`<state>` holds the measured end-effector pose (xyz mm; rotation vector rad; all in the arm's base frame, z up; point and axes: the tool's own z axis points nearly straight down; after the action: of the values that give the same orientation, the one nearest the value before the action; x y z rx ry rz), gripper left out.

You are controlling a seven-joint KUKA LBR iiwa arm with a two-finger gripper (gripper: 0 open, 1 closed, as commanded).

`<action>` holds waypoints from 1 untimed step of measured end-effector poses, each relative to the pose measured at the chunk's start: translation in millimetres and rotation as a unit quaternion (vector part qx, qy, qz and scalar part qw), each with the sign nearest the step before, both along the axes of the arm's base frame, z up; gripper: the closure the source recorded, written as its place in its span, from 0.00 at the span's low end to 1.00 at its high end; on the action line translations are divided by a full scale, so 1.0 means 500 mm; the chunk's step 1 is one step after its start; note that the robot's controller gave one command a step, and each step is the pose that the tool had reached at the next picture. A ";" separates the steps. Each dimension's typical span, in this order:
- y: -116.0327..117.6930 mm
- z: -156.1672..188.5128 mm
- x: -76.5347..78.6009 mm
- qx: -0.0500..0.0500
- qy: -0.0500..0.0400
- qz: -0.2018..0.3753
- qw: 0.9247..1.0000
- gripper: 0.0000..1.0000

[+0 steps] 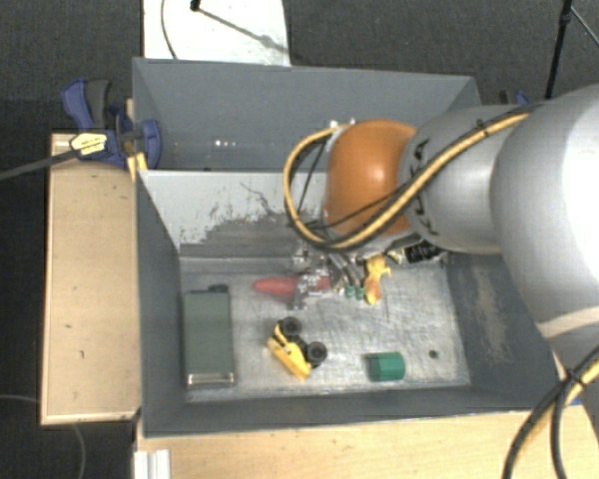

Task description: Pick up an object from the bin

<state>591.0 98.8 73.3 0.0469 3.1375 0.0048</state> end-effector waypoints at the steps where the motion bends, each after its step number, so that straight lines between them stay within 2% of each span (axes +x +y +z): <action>1: -0.024 0.076 -0.015 -0.001 0.002 0.008 1.000 1.00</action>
Offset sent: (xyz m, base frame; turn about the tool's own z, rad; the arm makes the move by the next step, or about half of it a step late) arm -0.0049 0.0014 0.0828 -0.0209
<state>583.5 87.0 111.5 0.0232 3.1423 0.0005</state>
